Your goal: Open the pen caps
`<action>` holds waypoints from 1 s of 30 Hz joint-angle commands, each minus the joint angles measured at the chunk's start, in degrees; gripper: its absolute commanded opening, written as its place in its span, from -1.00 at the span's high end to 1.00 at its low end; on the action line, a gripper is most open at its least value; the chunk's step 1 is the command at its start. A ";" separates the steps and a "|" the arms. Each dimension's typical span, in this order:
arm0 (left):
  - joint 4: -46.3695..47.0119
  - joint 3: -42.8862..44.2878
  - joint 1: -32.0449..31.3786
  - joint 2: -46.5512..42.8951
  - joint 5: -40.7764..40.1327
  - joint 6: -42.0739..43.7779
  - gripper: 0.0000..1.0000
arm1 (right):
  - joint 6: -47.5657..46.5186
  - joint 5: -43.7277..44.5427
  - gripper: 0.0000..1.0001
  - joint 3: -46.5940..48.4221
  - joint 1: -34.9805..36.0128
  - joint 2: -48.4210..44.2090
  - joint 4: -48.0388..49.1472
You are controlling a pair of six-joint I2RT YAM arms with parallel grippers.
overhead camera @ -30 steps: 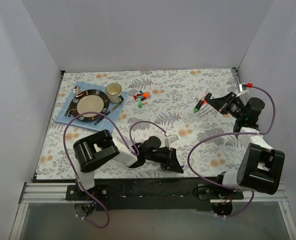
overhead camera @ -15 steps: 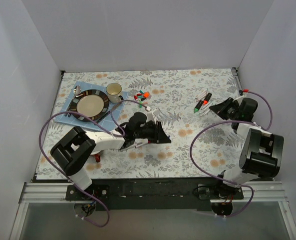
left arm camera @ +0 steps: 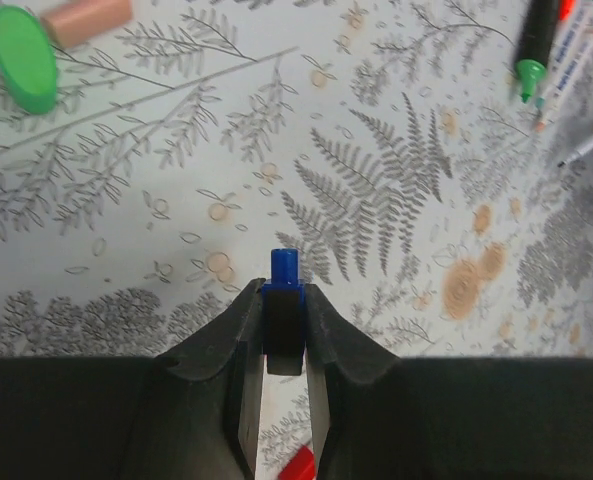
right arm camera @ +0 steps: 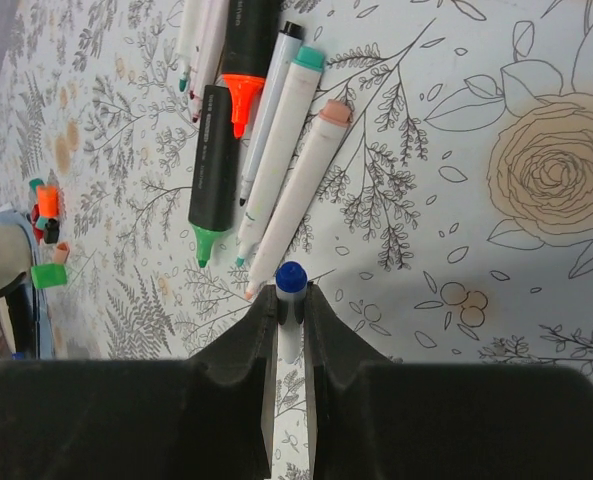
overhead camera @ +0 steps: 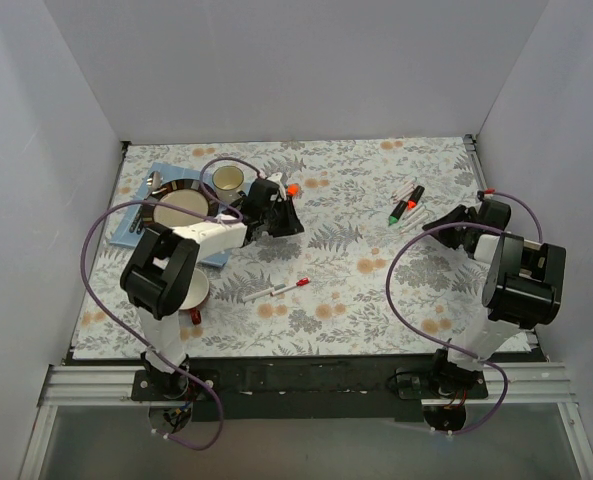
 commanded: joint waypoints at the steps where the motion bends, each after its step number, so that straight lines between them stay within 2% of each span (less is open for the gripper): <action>1: -8.51 7.08 0.68 2.08 -7.71 5.29 0.96 | -0.89 -1.57 0.69 3.71 -0.30 3.00 -0.36; 4: -11.32 10.25 1.21 4.27 -13.40 6.88 0.86 | -0.89 -3.07 0.50 4.24 -0.91 3.88 -0.36; 7: -13.00 12.54 2.26 6.30 -16.07 7.41 0.66 | -0.45 -5.00 0.25 4.24 -1.79 3.62 0.08; 9: -13.62 14.03 2.87 7.79 -16.42 7.68 0.60 | -0.02 -6.06 0.10 3.98 -2.14 3.44 0.78; 10: -14.32 14.65 2.96 8.32 -16.69 7.76 0.52 | -0.01 -6.23 0.07 3.80 -2.49 3.01 0.78; 11: -14.76 15.17 3.05 8.67 -17.56 7.94 0.36 | 0.07 -6.93 0.03 3.62 -2.67 3.00 1.04; 17: -16.87 18.95 3.14 9.20 -17.57 8.56 0.00 | -0.27 -9.74 -0.04 2.66 -3.20 0.55 1.92; 21: -17.23 19.05 3.14 5.69 -16.43 9.08 -0.11 | -5.09 -16.68 -0.09 2.92 -3.37 -1.39 1.84; 27: -17.05 15.89 3.14 -4.49 -13.09 11.98 -0.43 | -6.96 -30.30 -0.26 -1.55 -3.02 -6.39 11.67; 30: -16.53 11.69 3.14 -11.33 -12.91 13.91 -0.69 | -8.44 -36.02 -0.29 -1.91 -1.18 -8.68 15.19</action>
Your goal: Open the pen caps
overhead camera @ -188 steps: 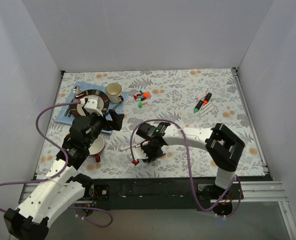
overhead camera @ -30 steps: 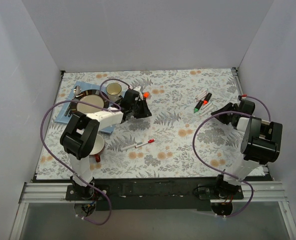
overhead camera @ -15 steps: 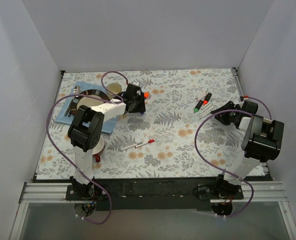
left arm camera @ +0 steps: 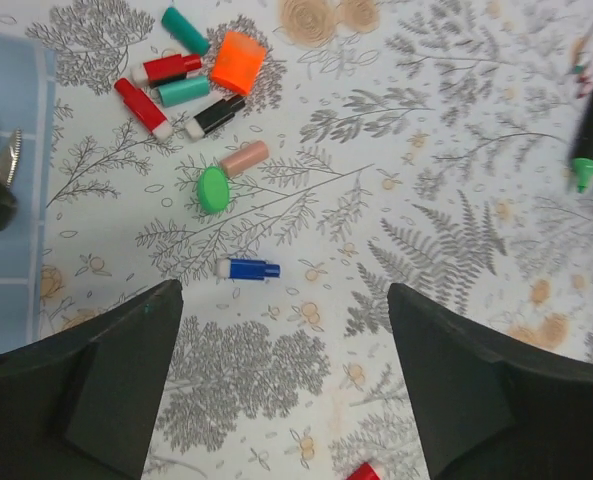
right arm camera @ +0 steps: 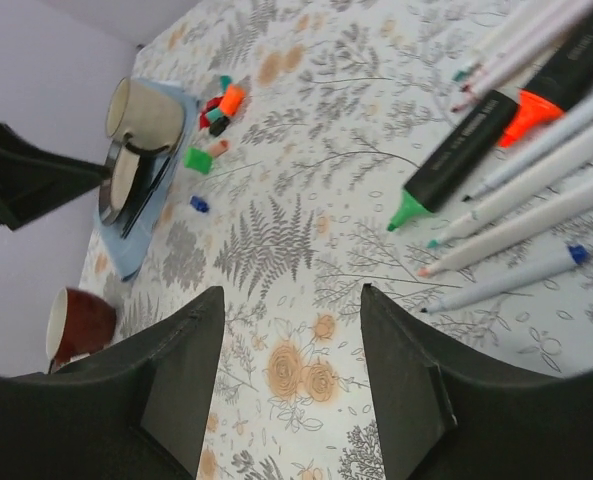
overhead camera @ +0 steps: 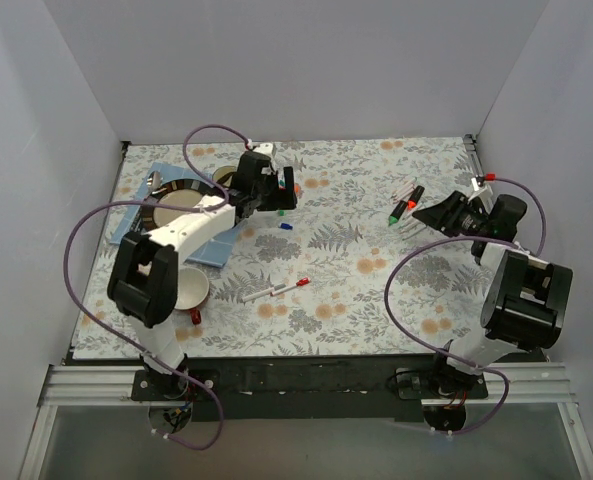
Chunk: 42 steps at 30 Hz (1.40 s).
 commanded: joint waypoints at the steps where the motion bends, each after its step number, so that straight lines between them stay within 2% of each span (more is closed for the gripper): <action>1: 1.42 -5.16 0.01 -14.57 1.71 4.30 -0.80 | -4.51 -12.64 -0.29 -0.56 3.49 -4.11 8.12; 3: 1.77 -9.54 0.01 -20.79 1.19 4.66 -0.95 | -10.19 -17.38 -0.29 -0.03 6.48 -4.91 7.15; 5: 2.48 -12.54 0.10 -24.85 1.45 5.01 -0.96 | -18.54 -23.25 -0.30 2.42 12.28 -6.14 -0.72; 6: 2.48 -16.04 0.45 -27.22 1.89 5.10 -0.96 | -33.64 -23.89 -0.31 3.91 14.30 -6.84 -6.94; 7: 2.48 -17.64 0.54 -31.34 1.89 5.10 -0.96 | -43.62 -23.55 -0.32 5.67 18.67 -8.15 -24.06; 8: 2.48 -19.74 0.72 -33.73 4.50 5.53 -0.96 | -54.08 -19.72 -0.34 10.38 21.76 -8.69 -33.62; 9: 2.48 -21.59 0.81 -35.92 4.79 5.88 -0.96 | -71.15 -16.90 -0.35 12.08 24.58 -8.95 -41.03; 10: 2.48 -25.35 0.98 -40.47 4.62 6.32 -0.96 | -77.23 -13.91 -0.35 13.67 30.52 -8.87 -50.59; 12: 2.74 -28.71 1.16 -44.63 2.69 7.20 -0.96 | -89.87 -6.52 -0.44 15.26 38.26 -8.61 -56.28; 13: 3.26 -32.12 1.24 -48.91 0.59 7.47 -0.97 | -92.91 -4.32 -0.47 15.26 40.84 -8.43 -59.18; 14: 3.62 -33.55 1.25 -50.69 -0.47 7.56 -0.96 | -96.51 2.05 -0.53 15.18 43.47 -8.60 -59.64; 15: 4.66 -35.22 1.25 -52.80 -2.57 7.91 -0.96 | -96.89 6.03 -0.54 15.00 49.07 -8.34 -59.39; 17: 4.68 -37.33 1.42 -57.19 -4.34 8.26 -0.96 | -97.77 16.72 -0.54 15.00 54.29 -7.73 -57.72; 18: 4.15 -37.52 1.33 -58.35 -5.66 8.43 -0.96 | -97.95 19.32 -0.54 15.78 58.57 -6.16 -57.54; 27: 4.23 -39.80 1.42 -68.80 -16.47 8.35 -0.96 | -91.98 31.28 -0.34 30.28 71.26 10.70 -62.81; 33: 5.03 -41.12 1.51 -72.59 -18.85 9.23 -0.96 | -87.32 36.48 -0.15 38.55 75.49 20.03 -64.13; 42: 5.29 -41.21 1.51 -73.56 -18.06 9.67 -0.96 | -85.21 40.79 0.09 39.17 77.16 24.00 -64.22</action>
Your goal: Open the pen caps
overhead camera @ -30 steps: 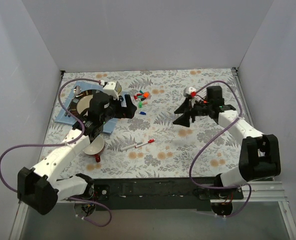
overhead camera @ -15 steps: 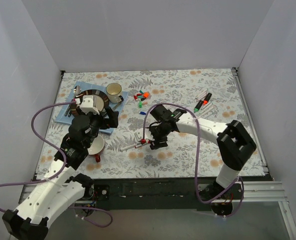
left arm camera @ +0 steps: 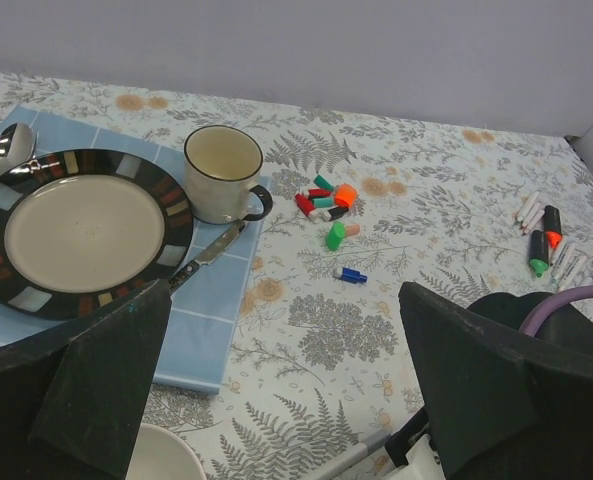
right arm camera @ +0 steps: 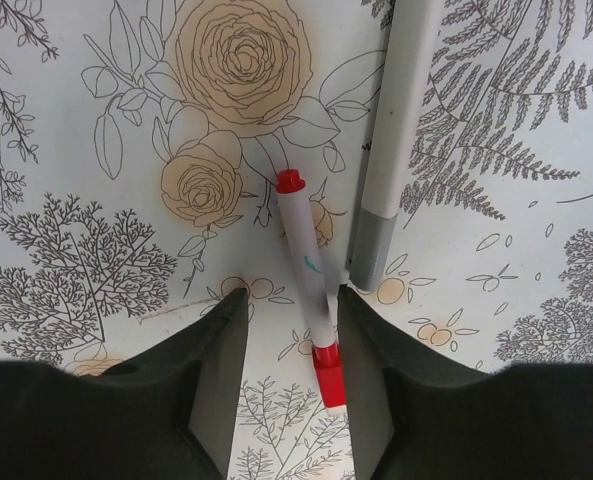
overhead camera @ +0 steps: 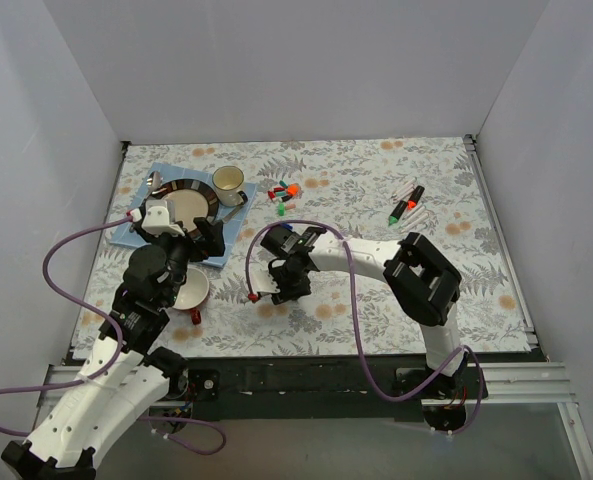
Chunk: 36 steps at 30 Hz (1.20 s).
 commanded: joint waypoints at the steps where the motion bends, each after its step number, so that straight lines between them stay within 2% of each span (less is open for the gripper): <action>1: 0.61 -0.36 0.31 -0.65 -0.84 1.08 -0.96 | 1.43 2.95 0.12 0.33 0.38 1.27 -2.12; 7: 0.70 -0.45 0.22 -0.65 -0.49 1.17 -0.96 | 1.43 4.10 0.29 -2.39 0.38 1.36 -1.86; 11: 0.79 -0.53 0.31 -0.65 -0.14 1.17 -0.96 | 1.17 3.92 0.60 -5.81 0.47 0.66 -1.42; 16: 0.96 -0.71 0.31 -0.56 1.36 1.17 -0.96 | 1.34 2.61 0.97 -13.99 0.21 -4.70 2.18; 19: 1.31 -0.97 0.31 -0.30 4.51 0.73 -0.96 | 3.27 -1.06 0.97 -17.68 -1.46 -9.18 3.85; 22: 1.67 -1.06 0.22 0.58 11.18 -2.51 -0.97 | 5.64 -8.08 0.97 -19.44 -5.85 -14.19 5.17; 23: 1.67 -1.24 0.31 1.54 13.29 -4.09 -0.96 | 8.18 -10.47 0.97 -19.62 -9.43 -16.63 5.43; 24: 2.19 -1.32 0.22 2.24 18.45 -7.24 -0.96 | 9.42 -13.10 0.97 -19.80 -11.46 -17.79 5.61; 25: 2.72 -1.59 0.31 2.77 21.98 -8.58 -0.96 | 10.82 -18.87 0.97 -19.89 -13.57 -19.02 6.05; 27: 4.65 -2.46 0.31 4.36 29.17 -11.39 -0.96 | 15.48 -24.88 0.97 -21.28 -19.73 -22.62 7.36; 28: 6.14 -3.34 0.22 4.71 31.57 -14.36 -0.97 | 16.71 -31.43 0.97 -22.16 -21.66 -23.85 9.11; 29: 10.33 -6.13 0.22 4.89 34.47 -16.13 -0.96 | 18.03 -34.20 0.97 -23.22 -25.51 -26.39 10.78; 31: 16.14 -9.39 0.22 6.03 40.45 -22.87 -0.96 | 25.14 -41.03 0.97 -27.33 -29.48 -28.86 18.04; 32: 22.09 -11.06 0.22 6.64 42.21 -24.92 -0.96 | 27.86 -43.86 0.97 -28.75 -33.59 -31.05 20.96; 34: 27.92 -15.38 -0.39 9.80 45.29 -29.48 -0.96 | 39.35 -49.39 0.97 -33.05 -38.01 -33.00 28.25; 35: 33.43 -16.61 -2.05 11.11 45.48 -32.47 -0.96 | 43.93 -51.52 0.97 -34.55 -42.55 -34.49 36.12; 36: 35.92 -18.62 -3.46 14.00 44.87 -33.63 -0.96 | 55.02 -53.10 0.97 -36.04 -44.69 -35.28 41.94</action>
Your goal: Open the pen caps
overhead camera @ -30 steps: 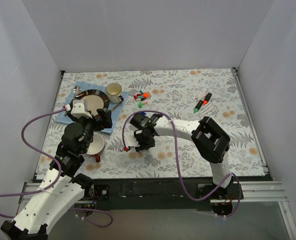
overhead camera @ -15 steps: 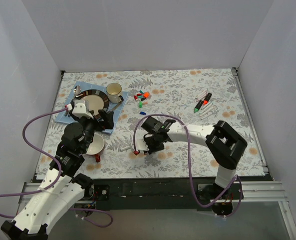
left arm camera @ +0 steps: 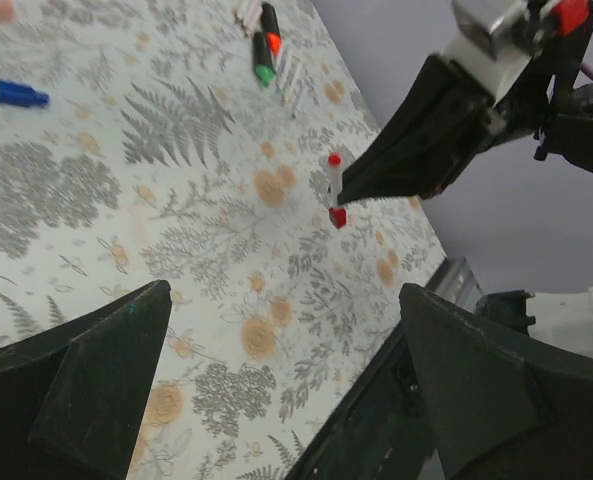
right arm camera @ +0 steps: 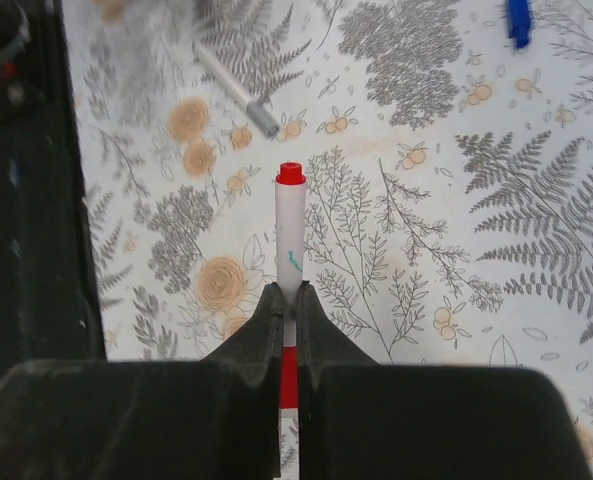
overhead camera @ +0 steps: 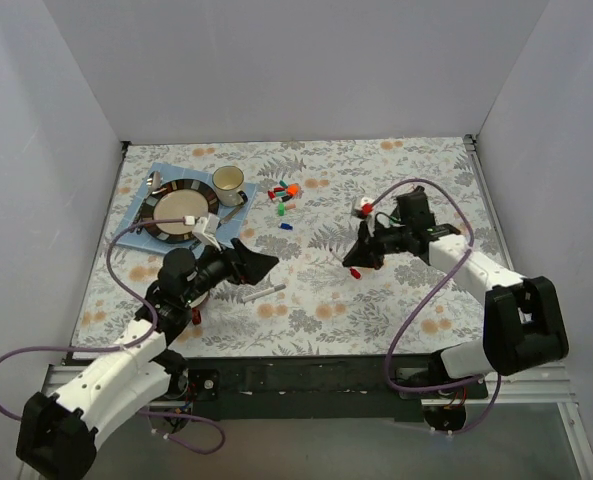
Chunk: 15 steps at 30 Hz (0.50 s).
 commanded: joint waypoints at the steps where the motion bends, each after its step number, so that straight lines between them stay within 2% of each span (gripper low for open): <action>1: 18.93 -5.46 -6.52 6.70 5.51 -12.26 -0.97 | 34.05 -17.77 0.97 -9.83 -9.42 -3.92 28.00; 2: 22.61 -5.81 -8.64 8.54 3.66 -12.88 -0.96 | 40.56 -17.96 0.97 -12.31 -12.40 -5.06 42.34; 4: 24.92 -5.03 -14.34 15.10 -0.90 -12.71 -0.93 | 58.54 -17.27 0.97 -17.50 -14.97 -5.86 54.99; 6: 29.92 -4.06 -16.82 19.79 -1.72 -13.23 -0.89 | 66.87 -16.04 0.97 -22.43 -17.87 -6.04 66.42; 7: 31.77 -2.93 -18.14 24.94 -1.81 -13.76 -0.86 | 71.00 -14.03 0.97 -22.97 -18.66 -6.21 66.74; 11: 38.01 2.26 -21.13 36.64 -4.52 -14.73 -0.81 | 76.65 -9.01 0.97 -24.46 -21.38 -7.09 65.69; 15: 38.99 9.55 -23.25 46.60 -5.93 -15.60 -0.74 | 78.42 -5.66 0.97 -25.43 -21.92 -7.45 63.40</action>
